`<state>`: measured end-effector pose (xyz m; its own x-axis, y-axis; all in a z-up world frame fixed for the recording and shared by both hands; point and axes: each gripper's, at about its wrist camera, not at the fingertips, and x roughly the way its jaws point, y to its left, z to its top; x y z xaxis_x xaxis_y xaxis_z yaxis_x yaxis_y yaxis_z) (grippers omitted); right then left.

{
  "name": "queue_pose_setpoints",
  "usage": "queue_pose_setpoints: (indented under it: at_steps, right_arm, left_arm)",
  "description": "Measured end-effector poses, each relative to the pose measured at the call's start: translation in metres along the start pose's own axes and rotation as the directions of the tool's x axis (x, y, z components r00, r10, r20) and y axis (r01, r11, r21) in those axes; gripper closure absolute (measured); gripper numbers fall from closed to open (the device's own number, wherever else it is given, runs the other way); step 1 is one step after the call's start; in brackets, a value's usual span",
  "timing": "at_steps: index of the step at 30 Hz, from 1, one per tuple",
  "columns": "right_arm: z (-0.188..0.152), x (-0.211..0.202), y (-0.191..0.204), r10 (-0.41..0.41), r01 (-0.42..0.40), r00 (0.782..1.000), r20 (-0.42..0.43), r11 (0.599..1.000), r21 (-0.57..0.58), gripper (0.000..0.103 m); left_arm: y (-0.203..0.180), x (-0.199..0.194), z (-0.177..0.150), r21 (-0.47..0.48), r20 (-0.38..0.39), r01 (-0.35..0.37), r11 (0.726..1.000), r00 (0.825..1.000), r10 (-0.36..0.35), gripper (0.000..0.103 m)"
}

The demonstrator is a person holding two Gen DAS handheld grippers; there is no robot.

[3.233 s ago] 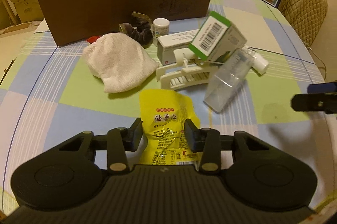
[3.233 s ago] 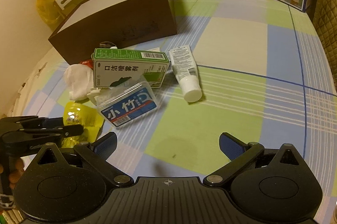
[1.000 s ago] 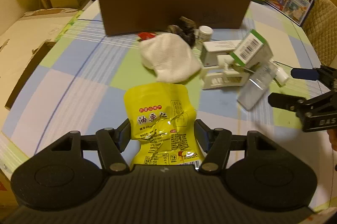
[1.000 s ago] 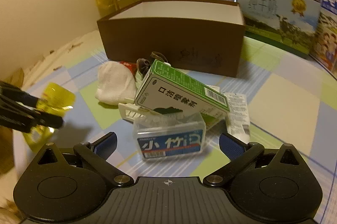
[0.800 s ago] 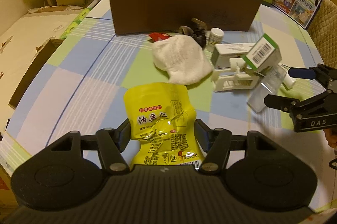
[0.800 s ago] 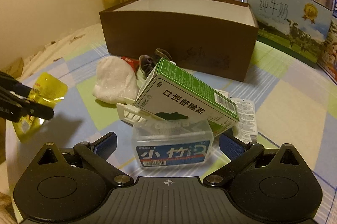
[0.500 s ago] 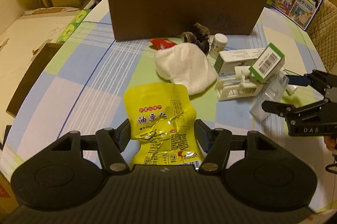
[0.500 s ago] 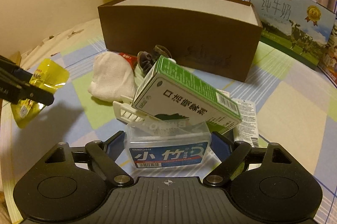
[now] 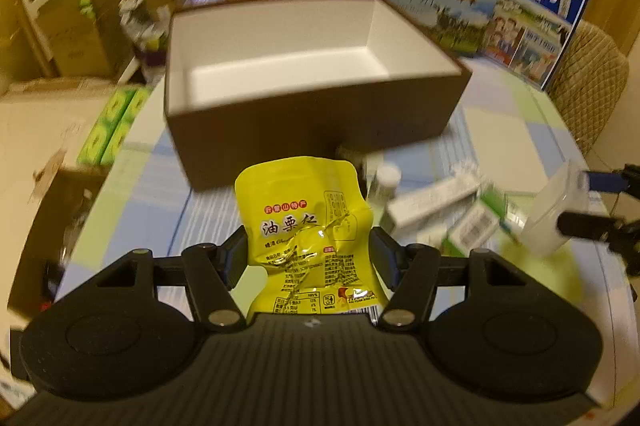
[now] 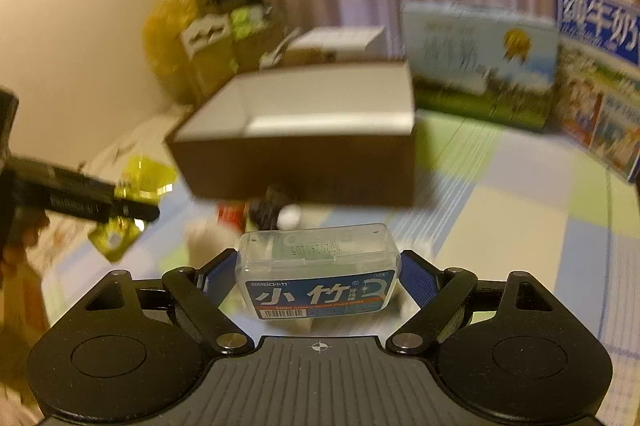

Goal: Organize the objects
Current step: 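Carry both items into the box and open both tools to release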

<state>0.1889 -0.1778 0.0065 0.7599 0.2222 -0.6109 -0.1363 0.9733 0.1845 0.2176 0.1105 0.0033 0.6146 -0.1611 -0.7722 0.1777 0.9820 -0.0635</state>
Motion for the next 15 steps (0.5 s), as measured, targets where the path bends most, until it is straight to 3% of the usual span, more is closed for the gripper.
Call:
queue_pose_setpoints:
  at_steps: [9, 15]
  right_arm:
    - [0.078, 0.053, 0.001, -0.045, 0.042, 0.994, 0.097, 0.999, 0.028, 0.02]
    - [0.119, 0.111, 0.0, -0.045, 0.041, 0.994, 0.098, 0.998, 0.04, 0.02]
  left_arm:
    - [0.015, 0.027, 0.08, 0.035, 0.095, 0.015, 0.999, 0.995, -0.018, 0.044]
    - [0.029, 0.06, 0.131, 0.033, 0.116, -0.004, 0.999, 0.993, 0.0, 0.044]
